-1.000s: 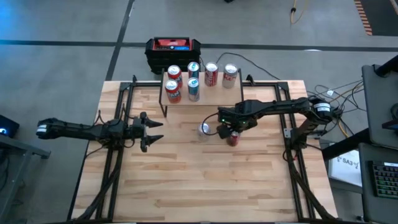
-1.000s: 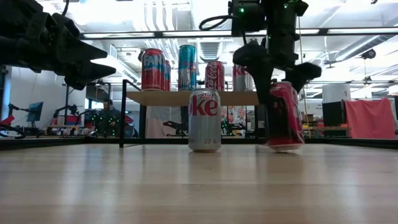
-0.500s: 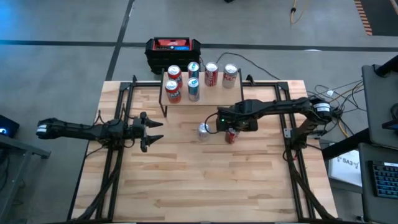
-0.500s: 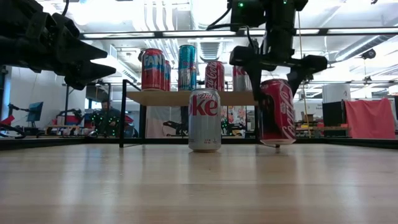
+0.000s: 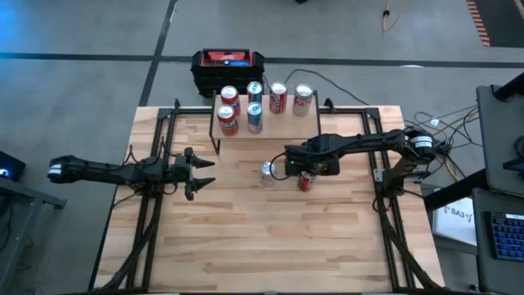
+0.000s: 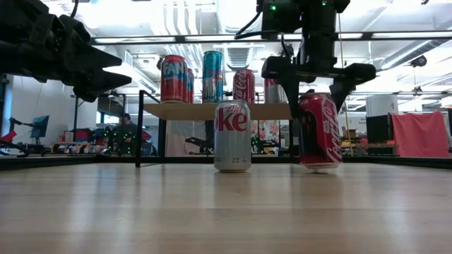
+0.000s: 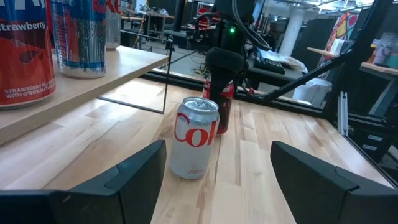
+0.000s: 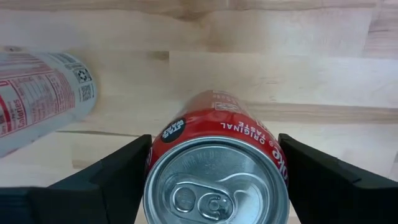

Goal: Place canned beverage on shelf
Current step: Put the red and white soda can on the shelf aligned with the other red and white soda can

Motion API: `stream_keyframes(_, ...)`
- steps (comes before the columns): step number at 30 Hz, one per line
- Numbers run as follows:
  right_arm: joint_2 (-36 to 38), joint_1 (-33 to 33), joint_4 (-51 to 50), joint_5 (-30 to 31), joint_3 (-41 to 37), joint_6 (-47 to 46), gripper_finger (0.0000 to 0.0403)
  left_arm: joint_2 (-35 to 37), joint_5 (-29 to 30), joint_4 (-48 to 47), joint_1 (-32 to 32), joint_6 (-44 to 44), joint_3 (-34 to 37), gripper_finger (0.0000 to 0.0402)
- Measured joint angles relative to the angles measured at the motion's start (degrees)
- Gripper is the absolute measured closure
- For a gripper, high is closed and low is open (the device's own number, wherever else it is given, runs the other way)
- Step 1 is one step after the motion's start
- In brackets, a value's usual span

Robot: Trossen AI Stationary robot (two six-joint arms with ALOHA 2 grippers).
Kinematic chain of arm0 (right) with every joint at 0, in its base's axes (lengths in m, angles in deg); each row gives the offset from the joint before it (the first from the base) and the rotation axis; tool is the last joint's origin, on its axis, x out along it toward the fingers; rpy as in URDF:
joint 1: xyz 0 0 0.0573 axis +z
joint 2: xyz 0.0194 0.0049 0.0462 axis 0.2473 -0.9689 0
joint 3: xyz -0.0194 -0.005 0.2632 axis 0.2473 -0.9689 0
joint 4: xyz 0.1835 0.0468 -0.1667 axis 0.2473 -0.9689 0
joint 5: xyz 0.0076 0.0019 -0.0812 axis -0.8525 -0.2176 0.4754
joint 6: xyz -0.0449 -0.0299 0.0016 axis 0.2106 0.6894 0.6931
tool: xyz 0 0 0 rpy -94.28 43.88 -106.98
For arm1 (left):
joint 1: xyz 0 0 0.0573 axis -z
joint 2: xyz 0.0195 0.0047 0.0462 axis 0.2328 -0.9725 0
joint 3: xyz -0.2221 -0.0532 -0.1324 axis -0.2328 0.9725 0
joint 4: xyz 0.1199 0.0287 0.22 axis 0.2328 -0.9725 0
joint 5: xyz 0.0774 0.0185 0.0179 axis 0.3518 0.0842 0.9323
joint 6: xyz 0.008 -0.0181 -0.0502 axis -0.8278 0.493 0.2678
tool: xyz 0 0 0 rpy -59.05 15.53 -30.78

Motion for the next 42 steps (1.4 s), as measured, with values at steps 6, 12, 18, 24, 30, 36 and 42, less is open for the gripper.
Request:
stream_keyframes(6, 0.0, 0.1, 0.0, -0.4, 0.0, 3.1, 0.0083, 0.0, 0.0, 0.0, 0.0, 0.0, 0.0, 0.0127)
stream_keyframes(12, 0.0, 0.8, 0.0, -0.4, 0.0, 5.9, 0.0062, 0.0, 0.0, 0.0, 0.0, 0.0, 0.0, 0.0127)
stream_keyframes(18, 0.0, 1.2, 0.4, -0.2, 0.0, 6.8, 0.0054, 0.0, 0.0, 0.0, 0.0, 0.0, 0.0, 0.0127)
stream_keyframes(24, 0.0, 2.1, 0.5, -0.2, 0.0, 15.5, 0.0036, 0.0, 0.0, 0.0, 0.0, 0.0, 0.0, 0.0127)
stream_keyframes(30, 0.0, 3.2, 0.3, 0.0, 0.0, 18.0, 0.0020, 0.0, 0.0, 0.0, 0.0, 0.0, 0.0, 0.0127)
stream_keyframes(36, 0.0, 4.5, -1.2, 1.2, 0.0, 19.4, 0.0018, 0.0, 0.0, 0.0, 0.0, 0.0, 0.0, 0.0127)
stream_keyframes(42, 0.0, 5.6, -3.2, 4.1, 0.0, 19.4, 0.0018, 0.0, 0.0, 0.0, 0.0, 0.0, 0.0, 0.0127)
